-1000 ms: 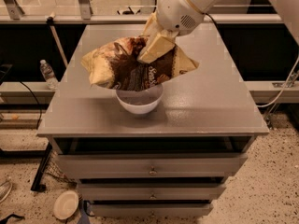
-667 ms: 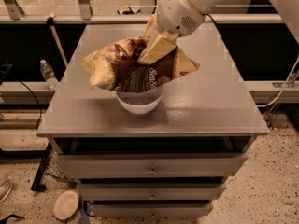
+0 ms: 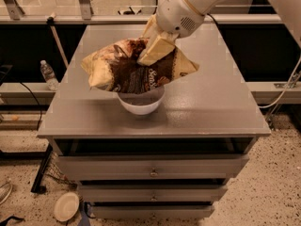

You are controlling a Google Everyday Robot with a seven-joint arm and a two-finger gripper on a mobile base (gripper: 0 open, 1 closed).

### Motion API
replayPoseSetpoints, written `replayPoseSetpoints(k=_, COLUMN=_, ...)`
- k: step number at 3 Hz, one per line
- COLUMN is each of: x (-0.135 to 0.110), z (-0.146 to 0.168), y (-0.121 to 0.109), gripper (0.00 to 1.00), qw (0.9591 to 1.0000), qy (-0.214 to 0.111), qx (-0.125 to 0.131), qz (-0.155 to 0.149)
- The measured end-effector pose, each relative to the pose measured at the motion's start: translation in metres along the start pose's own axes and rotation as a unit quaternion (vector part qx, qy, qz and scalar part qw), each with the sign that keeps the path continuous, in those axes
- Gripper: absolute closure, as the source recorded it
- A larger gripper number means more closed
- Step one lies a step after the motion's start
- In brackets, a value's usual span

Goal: Place brown chip bag into white bowl

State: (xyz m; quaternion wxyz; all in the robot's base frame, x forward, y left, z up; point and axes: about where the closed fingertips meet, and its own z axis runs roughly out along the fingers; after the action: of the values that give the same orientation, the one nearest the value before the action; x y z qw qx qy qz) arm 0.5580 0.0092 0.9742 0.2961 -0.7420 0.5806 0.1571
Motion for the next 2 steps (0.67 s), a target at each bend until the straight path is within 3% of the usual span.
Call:
replayPoseSetpoints(k=1, x=-0.0016, z=0.0024, y=-0.0004, gripper=0.23, qw=1.0000, qy=-0.001, qx=-0.001, qz=-0.001)
replayPoseSetpoints(k=2, x=-0.0030, z=0.0045, y=-0.0007, gripper=0.00, qw=1.0000, qy=-0.002, qx=-0.001, qz=-0.002)
